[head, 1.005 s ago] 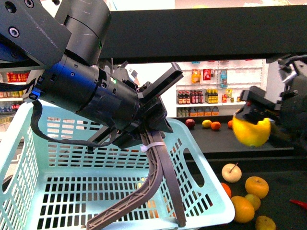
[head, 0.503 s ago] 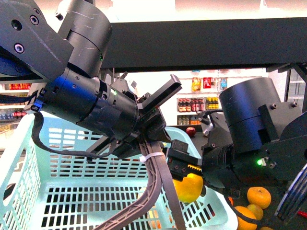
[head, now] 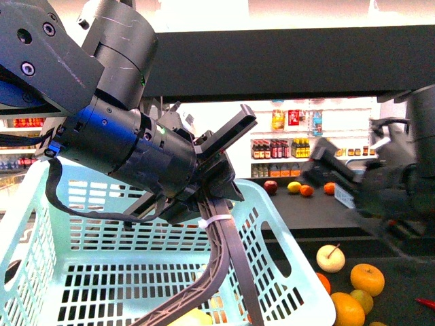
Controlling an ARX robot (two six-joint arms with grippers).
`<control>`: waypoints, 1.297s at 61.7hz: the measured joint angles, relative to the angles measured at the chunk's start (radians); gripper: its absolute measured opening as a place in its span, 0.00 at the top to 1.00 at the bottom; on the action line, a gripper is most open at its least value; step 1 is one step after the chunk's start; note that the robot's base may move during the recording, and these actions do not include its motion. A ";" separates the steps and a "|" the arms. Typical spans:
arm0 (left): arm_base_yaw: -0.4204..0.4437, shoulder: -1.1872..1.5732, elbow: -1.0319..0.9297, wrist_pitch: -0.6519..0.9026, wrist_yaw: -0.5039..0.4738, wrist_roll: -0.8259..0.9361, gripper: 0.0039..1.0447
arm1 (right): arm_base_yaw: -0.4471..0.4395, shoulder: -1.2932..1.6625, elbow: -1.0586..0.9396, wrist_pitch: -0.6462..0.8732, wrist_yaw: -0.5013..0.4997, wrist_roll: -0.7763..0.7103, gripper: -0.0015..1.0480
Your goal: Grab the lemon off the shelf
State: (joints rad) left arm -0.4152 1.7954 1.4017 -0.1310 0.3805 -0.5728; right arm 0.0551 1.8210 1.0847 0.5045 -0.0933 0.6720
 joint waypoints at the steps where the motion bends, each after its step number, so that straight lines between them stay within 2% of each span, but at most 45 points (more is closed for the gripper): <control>1: 0.000 0.000 0.000 0.000 0.000 0.000 0.86 | -0.026 0.006 -0.002 0.000 0.017 0.010 0.02; 10: -0.001 0.000 0.000 0.000 -0.002 0.000 0.86 | -0.186 0.132 -0.027 -0.019 0.074 0.051 0.02; 15: -0.001 0.000 0.000 0.000 0.002 0.001 0.86 | -0.196 0.230 -0.053 -0.015 0.075 0.050 0.02; 23: -0.002 0.000 0.000 0.000 0.002 0.000 0.86 | -0.156 0.366 -0.068 0.007 0.066 0.027 0.02; 33: -0.002 0.000 0.000 0.000 -0.003 0.001 0.86 | -0.075 0.489 -0.040 0.040 -0.001 -0.021 0.02; 50: -0.002 0.000 0.000 0.000 -0.003 0.001 0.86 | 0.042 0.632 0.060 0.100 0.011 -0.107 0.02; 71: -0.002 0.000 0.000 0.000 -0.002 0.000 0.86 | 0.114 0.786 0.209 0.116 0.023 -0.204 0.02; 80: -0.002 0.000 0.000 0.000 -0.003 0.001 0.86 | 0.140 0.838 0.284 0.119 0.073 -0.284 0.02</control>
State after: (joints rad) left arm -0.4171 1.7958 1.4021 -0.1310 0.3775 -0.5720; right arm 0.1951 2.6591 1.3689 0.6231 -0.0200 0.3882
